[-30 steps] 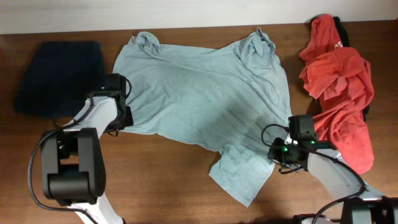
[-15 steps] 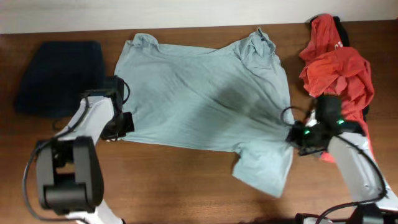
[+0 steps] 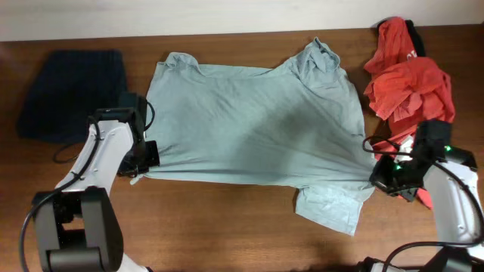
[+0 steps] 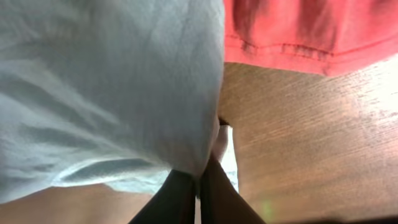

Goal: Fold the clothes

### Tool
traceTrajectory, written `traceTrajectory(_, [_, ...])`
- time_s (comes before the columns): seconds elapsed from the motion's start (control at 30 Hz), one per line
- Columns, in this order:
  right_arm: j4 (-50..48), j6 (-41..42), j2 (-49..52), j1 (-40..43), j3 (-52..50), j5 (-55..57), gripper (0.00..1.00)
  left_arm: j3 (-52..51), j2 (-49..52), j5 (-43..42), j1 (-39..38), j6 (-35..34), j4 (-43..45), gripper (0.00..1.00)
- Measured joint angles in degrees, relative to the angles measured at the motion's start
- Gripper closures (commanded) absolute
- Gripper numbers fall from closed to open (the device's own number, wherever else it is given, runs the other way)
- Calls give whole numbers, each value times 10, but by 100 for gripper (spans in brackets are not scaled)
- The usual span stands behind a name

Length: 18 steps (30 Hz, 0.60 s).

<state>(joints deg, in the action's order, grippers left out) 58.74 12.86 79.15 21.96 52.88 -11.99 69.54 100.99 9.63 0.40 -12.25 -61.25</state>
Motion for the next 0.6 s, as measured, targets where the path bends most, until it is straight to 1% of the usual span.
traceTrajectory(0.2, [44,-13,0,14,53,-25,96,0,-23,0,0,-13,-13,99])
traceTrajectory(0.47, [85,-26,0,14,97,-51,96,0,-136,0,0,-25,-14,99])
traceTrajectory(0.6, [95,-28,-3,15,99,-57,96,0,-161,0,0,-26,-24,99])
